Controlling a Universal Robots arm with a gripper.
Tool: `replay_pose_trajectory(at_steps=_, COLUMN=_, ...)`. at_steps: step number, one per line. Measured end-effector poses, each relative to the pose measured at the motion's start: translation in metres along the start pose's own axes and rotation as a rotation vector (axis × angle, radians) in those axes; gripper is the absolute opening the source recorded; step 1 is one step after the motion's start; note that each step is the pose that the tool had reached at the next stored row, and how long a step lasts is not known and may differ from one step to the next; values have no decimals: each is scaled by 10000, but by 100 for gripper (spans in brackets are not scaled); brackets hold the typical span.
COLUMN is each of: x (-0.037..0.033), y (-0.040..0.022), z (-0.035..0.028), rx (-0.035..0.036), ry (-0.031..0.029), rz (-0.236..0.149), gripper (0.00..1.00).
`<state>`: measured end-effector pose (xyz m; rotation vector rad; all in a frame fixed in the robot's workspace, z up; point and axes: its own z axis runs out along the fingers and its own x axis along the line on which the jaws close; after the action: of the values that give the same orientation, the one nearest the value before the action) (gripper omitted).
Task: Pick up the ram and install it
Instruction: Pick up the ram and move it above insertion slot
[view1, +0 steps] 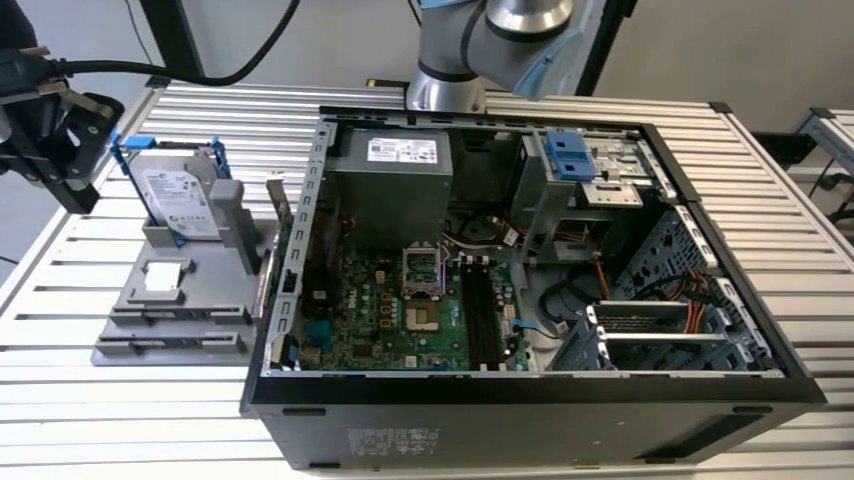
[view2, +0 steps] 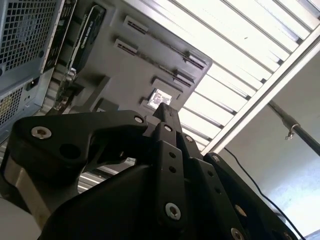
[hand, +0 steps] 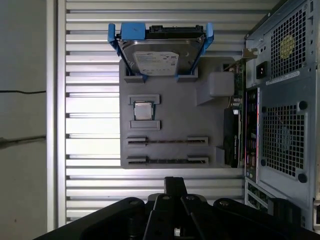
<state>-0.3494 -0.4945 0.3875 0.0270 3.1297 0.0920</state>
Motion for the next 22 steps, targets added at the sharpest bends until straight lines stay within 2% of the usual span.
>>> replay_pose_trajectory(at_steps=6, x=0, y=0, z=0, rx=-1, ry=1, rz=-15, gripper=0)
replay_pose_trajectory(at_steps=9, x=0, y=0, z=0, rx=-3, ry=15, rz=-242, gripper=0)
replay_pose_trajectory(at_steps=13, x=0, y=0, z=0, rx=-9, ry=47, rz=-804, gripper=0)
replay_pose_trajectory(at_steps=22, x=0, y=0, z=0, rx=-23, ry=144, rz=-2440, gripper=0)
